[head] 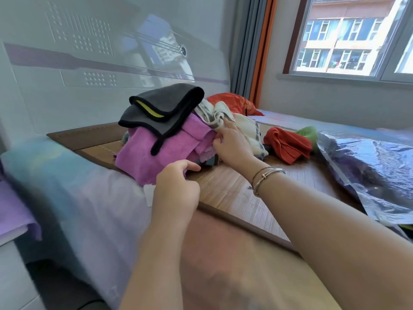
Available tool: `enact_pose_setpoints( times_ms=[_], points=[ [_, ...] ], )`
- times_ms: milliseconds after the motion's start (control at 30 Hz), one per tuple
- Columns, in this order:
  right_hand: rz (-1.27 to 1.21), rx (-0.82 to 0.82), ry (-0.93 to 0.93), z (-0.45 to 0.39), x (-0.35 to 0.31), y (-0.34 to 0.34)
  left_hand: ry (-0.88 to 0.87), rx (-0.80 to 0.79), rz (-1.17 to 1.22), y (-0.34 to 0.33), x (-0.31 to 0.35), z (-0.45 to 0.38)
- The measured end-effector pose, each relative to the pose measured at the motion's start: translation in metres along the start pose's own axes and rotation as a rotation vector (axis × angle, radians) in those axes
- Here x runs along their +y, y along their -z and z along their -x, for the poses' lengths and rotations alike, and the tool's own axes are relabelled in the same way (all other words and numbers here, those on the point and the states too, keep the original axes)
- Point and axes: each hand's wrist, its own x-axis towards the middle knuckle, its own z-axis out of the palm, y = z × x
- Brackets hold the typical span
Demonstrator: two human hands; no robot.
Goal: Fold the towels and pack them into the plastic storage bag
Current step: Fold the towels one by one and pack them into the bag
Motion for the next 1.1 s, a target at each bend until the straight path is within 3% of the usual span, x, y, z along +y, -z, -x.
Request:
enact_pose_setpoints(
  times_ms=[267, 500, 733, 867, 1000, 1100],
  points=[
    [-0.752, 0.14, -0.299, -0.005, -0.008, 0.033, -0.001, -0.026, 0.021, -0.007, 0.01, 0.007],
    [-0.759, 0.286, -0.267, 0.031, 0.027, 0.088, -0.074, -0.066, 0.067, -0.018, 0.022, 0.014],
    [-0.59, -0.073, 0.06, 0.127, 0.071, 0.148, -0.334, -0.166, -0.001, -0.039, 0.036, 0.036],
    [-0.476, -0.212, 0.084, 0.18, 0.082, 0.158, -0.498, -0.339, -0.229, -0.053, 0.047, 0.06],
    [-0.404, -0.377, 0.122, 0.205, 0.084, 0.164, -0.478, -0.573, -0.481, -0.06, 0.055, 0.075],
    [-0.401, -0.49, 0.141, 0.208, 0.076, 0.172, -0.554, -0.618, -0.467, -0.061, 0.063, 0.087]
  ],
)
